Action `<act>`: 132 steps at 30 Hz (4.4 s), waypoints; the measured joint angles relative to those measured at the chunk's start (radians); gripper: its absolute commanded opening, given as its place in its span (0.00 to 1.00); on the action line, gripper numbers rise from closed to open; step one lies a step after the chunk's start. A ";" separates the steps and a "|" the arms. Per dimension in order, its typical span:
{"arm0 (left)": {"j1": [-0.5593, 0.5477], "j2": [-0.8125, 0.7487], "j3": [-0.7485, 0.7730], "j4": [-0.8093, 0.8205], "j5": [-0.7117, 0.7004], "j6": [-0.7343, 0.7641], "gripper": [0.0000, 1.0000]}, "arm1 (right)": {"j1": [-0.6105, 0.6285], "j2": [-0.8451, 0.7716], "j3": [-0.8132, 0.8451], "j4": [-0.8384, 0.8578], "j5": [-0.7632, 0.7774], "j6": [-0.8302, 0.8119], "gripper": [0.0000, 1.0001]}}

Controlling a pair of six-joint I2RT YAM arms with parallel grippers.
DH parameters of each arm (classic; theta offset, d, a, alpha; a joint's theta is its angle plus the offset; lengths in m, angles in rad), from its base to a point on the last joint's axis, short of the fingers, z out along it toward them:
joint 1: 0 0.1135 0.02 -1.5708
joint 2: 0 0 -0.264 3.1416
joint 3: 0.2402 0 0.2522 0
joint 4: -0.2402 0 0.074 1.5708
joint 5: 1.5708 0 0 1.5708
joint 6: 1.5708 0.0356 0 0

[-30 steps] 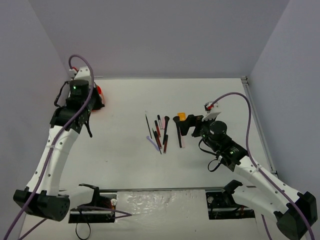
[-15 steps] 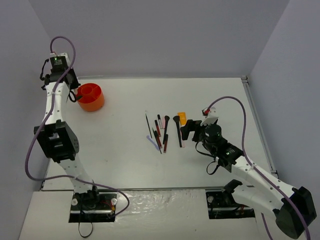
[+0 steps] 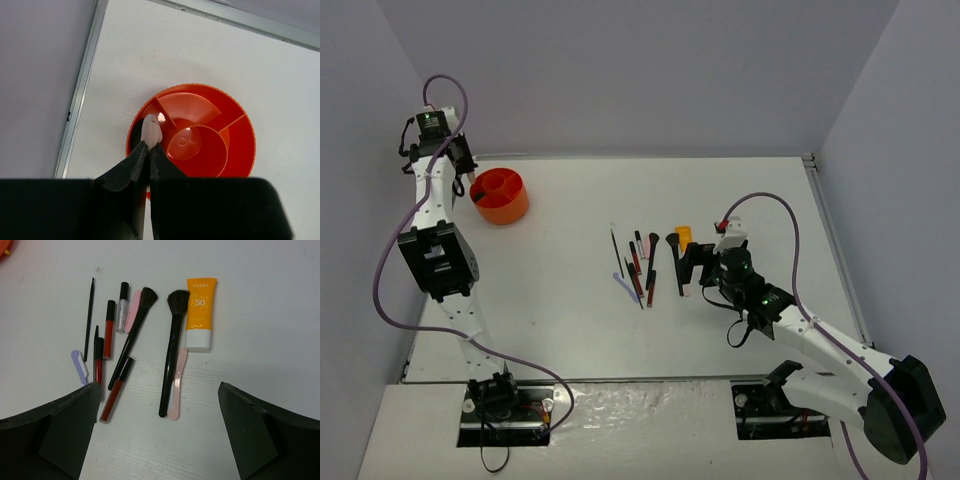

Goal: Organize the makeup

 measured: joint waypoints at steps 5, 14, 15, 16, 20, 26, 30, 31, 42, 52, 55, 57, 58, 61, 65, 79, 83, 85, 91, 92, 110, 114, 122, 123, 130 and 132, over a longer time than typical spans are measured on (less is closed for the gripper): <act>0.003 0.035 0.008 -0.011 0.001 0.013 0.00 | 0.000 0.002 0.000 0.002 -0.003 -0.003 1.00; 0.004 0.061 -0.009 -0.016 0.012 0.009 0.32 | -0.001 0.002 0.000 0.002 -0.002 -0.003 1.00; 0.004 0.061 -0.012 -0.016 0.011 0.007 0.35 | -0.001 0.002 0.000 0.002 -0.002 -0.003 1.00; 0.004 0.061 -0.015 -0.016 0.009 0.006 0.38 | -0.001 0.001 0.000 0.002 -0.002 -0.003 1.00; 0.005 0.059 -0.031 -0.011 -0.002 0.004 0.49 | -0.001 -0.005 0.000 0.001 -0.003 -0.003 1.00; 0.010 0.041 -0.076 -0.008 -0.034 0.004 0.52 | -0.001 -0.019 0.000 0.001 -0.003 -0.003 0.99; 0.010 -0.010 -0.111 -0.010 -0.058 -0.003 0.53 | -0.001 -0.024 0.000 -0.003 -0.002 -0.003 0.92; 0.010 -0.031 -0.122 -0.010 -0.063 -0.009 0.54 | -0.001 -0.024 0.000 -0.007 -0.001 -0.003 0.92; -0.021 -0.626 -0.466 0.070 -0.048 -0.194 0.84 | -0.001 0.066 0.054 -0.081 0.050 0.012 0.64; -0.238 -1.156 -0.922 0.085 0.070 -0.251 0.97 | -0.001 0.260 0.159 -0.112 0.064 0.013 0.48; -0.249 -1.225 -1.039 0.073 0.111 -0.252 0.97 | -0.001 0.311 0.182 -0.117 0.062 0.017 0.42; -0.257 -1.260 -1.111 0.063 0.127 -0.252 0.97 | 0.000 0.349 0.196 -0.118 0.059 0.020 0.41; -0.269 -1.276 -1.145 0.063 0.129 -0.252 0.97 | 0.000 0.366 0.201 -0.118 0.057 0.023 0.40; -0.308 -1.312 -1.226 0.060 0.145 -0.250 0.97 | 0.002 0.423 0.213 -0.117 0.057 0.033 0.39; -0.319 -1.321 -1.292 0.074 0.161 -0.250 0.97 | 0.006 0.481 0.214 -0.119 0.058 0.046 0.36; -0.318 -1.308 -1.320 0.077 0.180 -0.223 0.97 | 0.006 0.527 0.192 -0.108 0.066 0.061 0.30; -0.318 -1.308 -1.320 0.077 0.180 -0.221 0.97 | 0.006 0.532 0.175 -0.106 0.066 0.062 0.28; -0.318 -1.308 -1.320 0.077 0.180 -0.221 0.97 | 0.006 0.537 0.174 -0.103 0.066 0.062 0.28; -0.318 -1.308 -1.320 0.077 0.181 -0.221 0.97 | 0.007 0.550 0.174 -0.077 0.051 0.062 0.26; -0.318 -1.308 -1.320 0.077 0.180 -0.221 0.97 | 0.008 0.553 0.174 -0.071 0.046 0.062 0.26; -0.318 -1.300 -1.320 0.077 0.180 -0.221 0.97 | 0.037 0.557 0.168 -0.050 0.012 0.065 0.30; -0.318 -1.297 -1.320 0.077 0.180 -0.221 0.97 | 0.051 0.557 0.168 -0.050 0.012 0.065 0.30; -0.318 -1.295 -1.320 0.076 0.180 -0.220 0.97 | 0.069 0.558 0.168 -0.050 0.012 0.073 0.22; -0.318 -1.295 -1.320 0.077 0.180 -0.220 0.97 | 0.070 0.558 0.168 -0.052 0.015 0.075 0.22; -0.316 -1.290 -1.320 0.076 0.180 -0.220 0.97 | 0.073 0.535 0.157 -0.092 0.080 0.088 0.22; -0.316 -1.287 -1.320 0.076 0.180 -0.220 0.97 | 0.073 0.511 0.143 -0.115 0.087 0.088 0.23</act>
